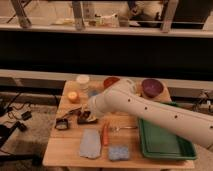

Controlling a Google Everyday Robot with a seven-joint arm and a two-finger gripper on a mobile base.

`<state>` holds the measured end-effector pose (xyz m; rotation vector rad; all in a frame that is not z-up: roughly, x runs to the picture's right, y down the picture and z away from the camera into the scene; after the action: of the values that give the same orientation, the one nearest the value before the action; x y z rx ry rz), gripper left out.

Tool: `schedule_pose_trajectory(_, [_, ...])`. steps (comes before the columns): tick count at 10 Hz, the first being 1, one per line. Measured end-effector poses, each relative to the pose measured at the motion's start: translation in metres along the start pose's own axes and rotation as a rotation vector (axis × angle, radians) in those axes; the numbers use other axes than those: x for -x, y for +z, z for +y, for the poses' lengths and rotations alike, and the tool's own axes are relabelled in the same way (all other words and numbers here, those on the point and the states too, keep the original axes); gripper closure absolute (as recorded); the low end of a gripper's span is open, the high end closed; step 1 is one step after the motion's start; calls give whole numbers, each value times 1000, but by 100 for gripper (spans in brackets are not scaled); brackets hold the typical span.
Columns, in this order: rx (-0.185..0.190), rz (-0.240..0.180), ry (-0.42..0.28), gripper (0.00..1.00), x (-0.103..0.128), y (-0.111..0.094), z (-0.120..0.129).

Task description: Place grapes in purple bowl

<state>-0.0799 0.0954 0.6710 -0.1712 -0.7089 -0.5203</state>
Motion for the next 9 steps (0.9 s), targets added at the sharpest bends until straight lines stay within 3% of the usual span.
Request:
schedule_pose_trajectory(4, [-105, 128, 38, 94, -52, -59, -4])
schedule_pose_trajectory(7, [-153, 177, 72, 94, -101, -78, -10])
schedule_pose_trajectory(9, [-159, 183, 83, 94, -114, -82, -9])
